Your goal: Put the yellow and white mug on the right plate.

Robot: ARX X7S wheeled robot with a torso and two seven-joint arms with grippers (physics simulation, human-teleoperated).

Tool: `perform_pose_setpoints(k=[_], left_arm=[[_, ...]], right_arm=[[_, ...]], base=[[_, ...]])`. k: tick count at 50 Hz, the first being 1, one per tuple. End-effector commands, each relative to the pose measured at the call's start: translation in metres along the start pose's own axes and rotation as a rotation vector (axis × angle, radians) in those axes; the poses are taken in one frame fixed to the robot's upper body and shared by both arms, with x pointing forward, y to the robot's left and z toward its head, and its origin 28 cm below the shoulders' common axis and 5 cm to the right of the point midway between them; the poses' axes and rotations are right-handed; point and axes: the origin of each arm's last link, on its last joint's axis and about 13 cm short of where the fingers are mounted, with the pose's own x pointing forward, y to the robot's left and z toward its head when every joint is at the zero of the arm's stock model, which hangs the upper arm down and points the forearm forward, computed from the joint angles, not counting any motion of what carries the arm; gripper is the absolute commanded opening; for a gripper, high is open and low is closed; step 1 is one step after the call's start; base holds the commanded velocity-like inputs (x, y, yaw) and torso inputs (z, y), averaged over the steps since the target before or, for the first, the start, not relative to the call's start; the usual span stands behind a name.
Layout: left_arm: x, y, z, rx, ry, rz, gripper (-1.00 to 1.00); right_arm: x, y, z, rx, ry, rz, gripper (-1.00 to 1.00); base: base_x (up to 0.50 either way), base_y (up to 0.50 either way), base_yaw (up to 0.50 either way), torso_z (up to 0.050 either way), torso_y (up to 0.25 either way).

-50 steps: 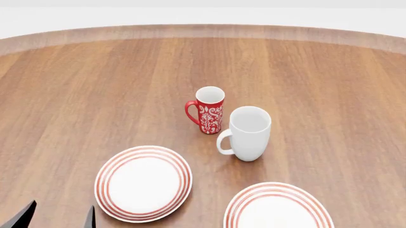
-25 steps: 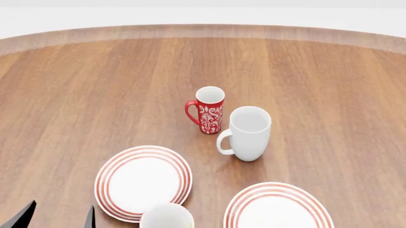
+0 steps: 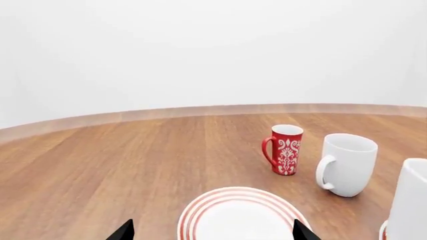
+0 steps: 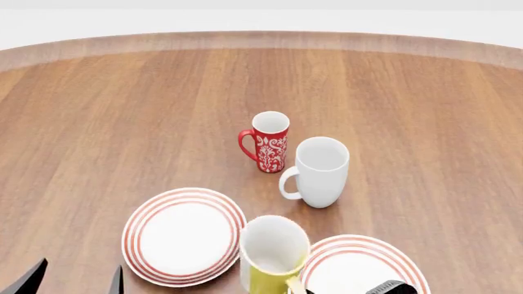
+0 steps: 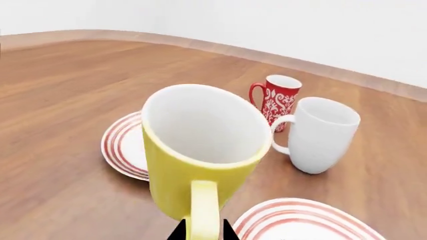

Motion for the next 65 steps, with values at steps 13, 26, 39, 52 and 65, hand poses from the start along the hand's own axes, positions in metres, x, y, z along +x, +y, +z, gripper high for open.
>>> perform_pose_setpoints(k=[13,26,39,52,65], left_arm=[[0.000,0.000,0.000,0.006,-0.002,-0.001,1.00],[-0.001,-0.001,0.001,0.005,-0.003,0.000,1.00],[0.000,0.000,0.001,0.002,-0.001,-0.001,1.00],[0.000,0.000,0.000,0.002,0.000,-0.003,1.00],[0.000,0.000,0.000,0.005,0.001,-0.001,1.00]], right_arm=[[-0.024,-0.035,0.017,0.038,-0.083,-0.221,-1.00],[-0.039,-0.049,0.019,0.081,-0.094,-0.324,-1.00],[-0.046,-0.056,0.012,0.088,-0.067,-0.389,-1.00],[-0.046,-0.057,0.009,0.089,-0.039,-0.419,-1.00],[-0.039,-0.057,0.002,0.049,0.015,-0.423,-1.00]], base=[[0.00,0.00,0.00,0.000,0.001],[0.00,0.00,0.00,0.000,0.000],[0.00,0.00,0.00,0.000,0.000],[0.00,0.00,0.00,0.000,0.000],[0.00,0.00,0.00,0.000,0.001]])
